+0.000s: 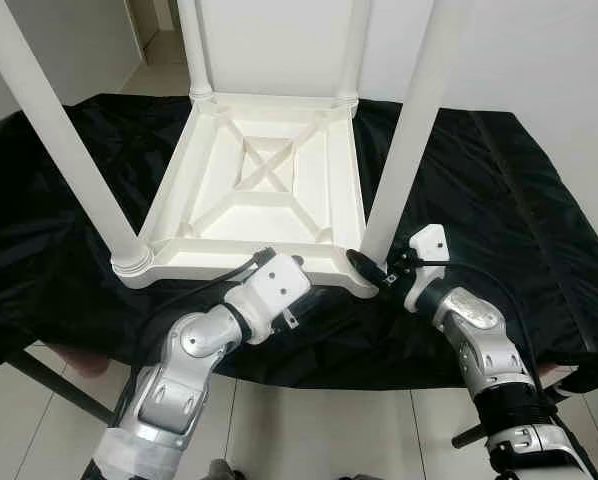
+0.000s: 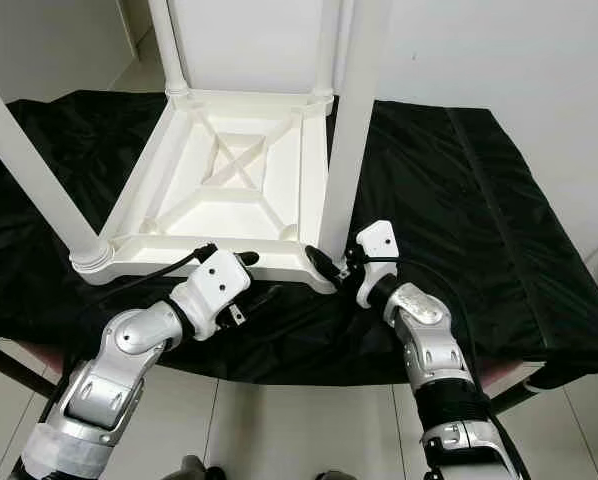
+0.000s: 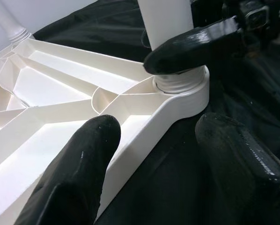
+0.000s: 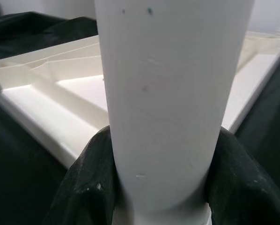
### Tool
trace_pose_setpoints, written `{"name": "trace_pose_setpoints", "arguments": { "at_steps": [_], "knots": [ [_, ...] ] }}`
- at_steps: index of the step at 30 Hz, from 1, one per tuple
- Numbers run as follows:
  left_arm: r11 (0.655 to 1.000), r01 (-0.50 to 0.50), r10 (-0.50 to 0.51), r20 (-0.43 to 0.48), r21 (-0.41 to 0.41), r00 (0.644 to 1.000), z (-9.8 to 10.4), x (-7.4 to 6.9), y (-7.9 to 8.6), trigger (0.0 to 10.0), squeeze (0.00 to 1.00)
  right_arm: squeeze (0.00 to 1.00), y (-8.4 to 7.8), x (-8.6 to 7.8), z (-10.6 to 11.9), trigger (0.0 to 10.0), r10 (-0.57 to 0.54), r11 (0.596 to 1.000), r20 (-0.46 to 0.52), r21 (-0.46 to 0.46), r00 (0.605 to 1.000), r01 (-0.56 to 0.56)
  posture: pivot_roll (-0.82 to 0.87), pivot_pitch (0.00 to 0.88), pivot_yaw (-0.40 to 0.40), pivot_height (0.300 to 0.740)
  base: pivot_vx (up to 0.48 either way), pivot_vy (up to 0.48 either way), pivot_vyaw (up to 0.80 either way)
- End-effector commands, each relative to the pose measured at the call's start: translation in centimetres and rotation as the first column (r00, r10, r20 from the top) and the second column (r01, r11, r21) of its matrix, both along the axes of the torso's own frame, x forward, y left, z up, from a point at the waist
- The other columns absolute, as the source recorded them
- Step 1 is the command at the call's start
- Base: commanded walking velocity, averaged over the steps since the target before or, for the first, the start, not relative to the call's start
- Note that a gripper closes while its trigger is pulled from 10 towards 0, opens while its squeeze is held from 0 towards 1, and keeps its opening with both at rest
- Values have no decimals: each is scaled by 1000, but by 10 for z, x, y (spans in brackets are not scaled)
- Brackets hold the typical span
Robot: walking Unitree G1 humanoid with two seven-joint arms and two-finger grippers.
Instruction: Building children table
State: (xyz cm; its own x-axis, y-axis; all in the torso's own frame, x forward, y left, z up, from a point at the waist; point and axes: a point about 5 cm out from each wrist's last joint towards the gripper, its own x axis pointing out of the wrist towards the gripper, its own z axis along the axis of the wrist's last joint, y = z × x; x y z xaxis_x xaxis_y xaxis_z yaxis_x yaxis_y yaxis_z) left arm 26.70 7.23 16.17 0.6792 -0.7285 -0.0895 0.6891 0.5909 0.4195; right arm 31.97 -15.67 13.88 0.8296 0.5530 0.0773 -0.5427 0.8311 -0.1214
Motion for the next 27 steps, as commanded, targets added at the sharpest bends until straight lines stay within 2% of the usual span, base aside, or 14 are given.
{"name": "trace_pose_setpoints", "arguments": {
  "at_steps": [1, 4, 6, 7, 8, 10, 12, 13, 14, 19, 27],
  "knots": [
    [999, -46, 46, 19, -20, 999, 0, 1, 1, 10000, 0, 0, -2, -2, -5, 10000, -92, 995, -27, 23, 995, 93, -113, 50, -7, 740, 0, 0, 0],
    [998, -58, 58, 22, -22, 998, 0, 3, 2, 10000, 0, 0, -3, -2, -4, 10000, -149, 988, -25, 42, 989, 150, -113, 55, -13, 740, 0, 0, 0],
    [997, -74, 74, 16, -31, 997, -1, 3, 3, 10000, 0, 0, -1, -6, -6, 10000, -242, 966, -51, 83, 969, 245, -123, 64, -21, 740, 0, 0, 0],
    [997, -74, 74, 16, -31, 997, -1, 3, 3, 10000, 0, 0, -1, -6, -6, 10000, -242, 966, -51, 83, 969, 245, -123, 64, -21, 740, 0, 0, 0],
    [997, -75, 75, 13, -30, 997, -3, 2, 3, 10000, 0, 0, 1, -9, -8, 10000, -285, 952, -66, 97, 956, 290, -126, 75, -27, 740, 0, 0, 0],
    [997, -75, 75, 13, -30, 997, -3, 2, 3, 10000, 0, 0, 1, -9, -8, 10000, -285, 952, -66, 97, 956, 290, -126, 75, -27, 740, 0, 0, 0],
    [997, -72, 72, 7, -29, 997, -5, 0, 1, 10000, 0, 0, 9, -15, -10, 10000, -367, 920, -75, 115, 927, 374, -126, 64, -17, 740, 0, 0, 0],
    [997, -72, 72, 7, -29, 997, -5, 0, 1, 10000, 0, 0, 9, -15, -10, 10000, -367, 920, -75, 115, 927, 374, -126, 64, -17, 740, 0, 0, 0],
    [997, -69, 69, 10, -29, 998, -5, 1, 1, 10000, 0, 0, 16, -16, -12, 10000, -398, 905, -86, 124, 913, 406, -123, 54, -17, 740, 0, 0, 0],
    [997, -70, 72, 39, -31, 997, 3, 8, 2, 10000, 0, 0, 31, -19, -7, 10000, -454, 878, -58, 144, 889, 457, -125, 58, -12, 740, 0, 0, 0],
    [996, -77, 79, 44, -42, 996, 5, 7, 1, 10000, 0, 0, 33, -18, 0, 10000, -503, 843, -60, 185, 862, 504, -123, 64, -5, 740, 0, 0, 0]
  ]
}}
